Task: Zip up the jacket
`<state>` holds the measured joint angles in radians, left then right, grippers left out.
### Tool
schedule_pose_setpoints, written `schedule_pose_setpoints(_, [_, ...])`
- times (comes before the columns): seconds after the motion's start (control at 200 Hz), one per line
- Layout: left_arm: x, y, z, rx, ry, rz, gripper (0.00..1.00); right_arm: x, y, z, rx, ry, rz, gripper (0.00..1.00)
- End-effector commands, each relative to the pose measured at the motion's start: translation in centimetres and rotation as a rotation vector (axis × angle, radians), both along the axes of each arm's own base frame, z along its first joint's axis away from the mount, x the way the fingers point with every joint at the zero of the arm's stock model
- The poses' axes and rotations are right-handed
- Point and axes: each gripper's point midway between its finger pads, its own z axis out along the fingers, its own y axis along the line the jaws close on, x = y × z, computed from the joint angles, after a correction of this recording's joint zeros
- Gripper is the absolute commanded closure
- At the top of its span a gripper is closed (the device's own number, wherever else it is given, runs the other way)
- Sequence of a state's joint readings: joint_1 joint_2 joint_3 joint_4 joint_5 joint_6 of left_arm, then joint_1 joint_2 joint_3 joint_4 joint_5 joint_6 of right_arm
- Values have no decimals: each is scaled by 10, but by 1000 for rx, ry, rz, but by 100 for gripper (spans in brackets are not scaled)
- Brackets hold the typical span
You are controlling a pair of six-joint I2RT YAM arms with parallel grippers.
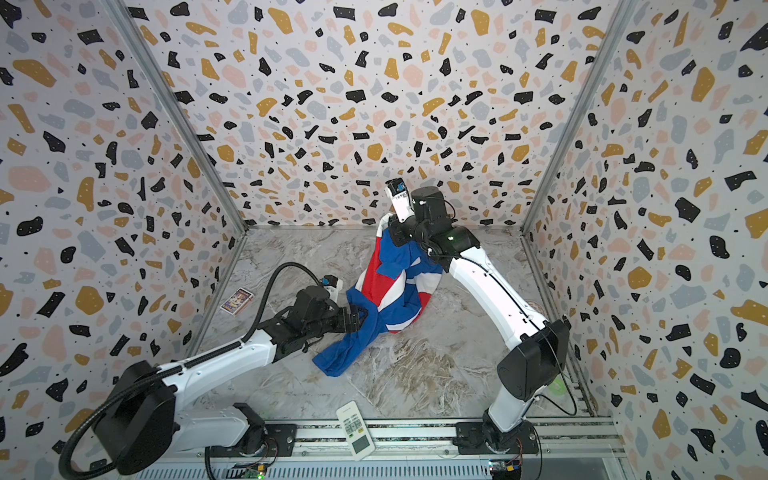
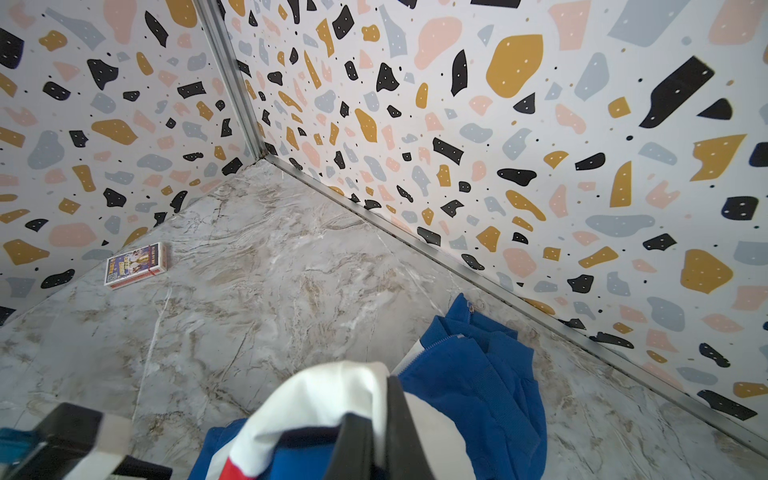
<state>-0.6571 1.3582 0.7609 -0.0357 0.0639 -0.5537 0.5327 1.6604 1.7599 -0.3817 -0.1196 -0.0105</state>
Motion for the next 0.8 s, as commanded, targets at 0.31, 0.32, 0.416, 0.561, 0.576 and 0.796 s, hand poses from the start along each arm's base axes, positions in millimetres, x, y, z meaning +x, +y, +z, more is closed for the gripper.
schedule_pose_setpoints(0.31, [59,-90,-12,163,-31,-134,100,-11,-77,37,146,-55,-91,100])
schedule_pose_setpoints(0.32, [65,-92,-10,179,-42,-132,100,-10,-81,37,148,-55,-99,100])
schedule_pose_setpoints(0.416, [129,-125,28,266,-135,-146,100,-7,-125,46,170,-64,-208,100])
schedule_pose_setpoints(0.561, [222,-181,183,134,-483,-65,100,-40,-176,100,130,-164,-354,100])
schedule_pose_setpoints(0.576, [226,-180,201,81,-519,-50,100,-46,-178,106,131,-172,-358,100])
schedule_pose_setpoints(0.796, [199,-106,272,52,-726,102,100,-149,-123,145,240,-206,-142,100])
